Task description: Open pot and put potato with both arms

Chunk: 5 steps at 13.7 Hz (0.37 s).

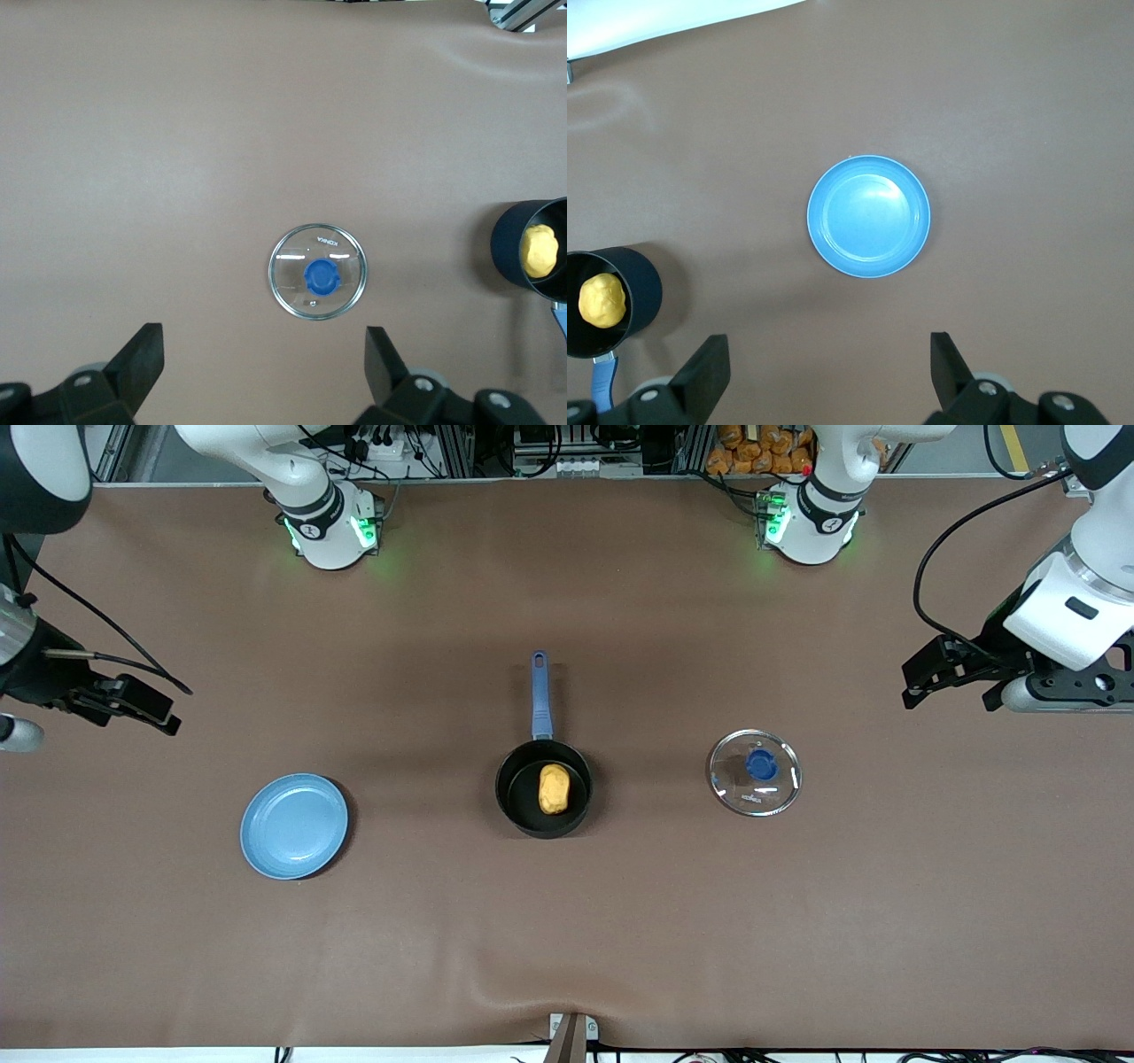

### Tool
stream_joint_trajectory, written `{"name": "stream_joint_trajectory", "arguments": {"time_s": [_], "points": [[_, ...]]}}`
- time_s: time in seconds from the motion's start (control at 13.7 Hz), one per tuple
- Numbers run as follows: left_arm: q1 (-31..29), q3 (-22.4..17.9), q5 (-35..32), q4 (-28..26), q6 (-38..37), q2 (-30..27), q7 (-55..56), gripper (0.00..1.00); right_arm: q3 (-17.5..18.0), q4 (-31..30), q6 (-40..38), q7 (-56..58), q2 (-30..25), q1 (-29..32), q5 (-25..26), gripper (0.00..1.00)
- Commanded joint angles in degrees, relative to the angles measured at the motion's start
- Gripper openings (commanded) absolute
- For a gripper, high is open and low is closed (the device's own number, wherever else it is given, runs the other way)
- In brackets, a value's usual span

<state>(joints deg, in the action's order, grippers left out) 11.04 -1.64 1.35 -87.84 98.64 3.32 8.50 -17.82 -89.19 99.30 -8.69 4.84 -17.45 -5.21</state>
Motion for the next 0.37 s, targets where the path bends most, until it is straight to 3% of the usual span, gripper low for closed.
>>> {"name": "stream_joint_trajectory", "arguments": {"time_s": [0.0,0.29], "points": [[-0.7,0.8,-2.6,0.9,-1.3,0.2,-0.2,1.00,1.2,-1.7,2.9,0.7,-0.9,1.0,0.6,1.00],[-0.5,0.8,-2.7,1.0,-1.3,0.2,-0.2,1.00,1.2,-1.7,2.7,0.7,-1.0,1.5,0.6,1.00]]}}
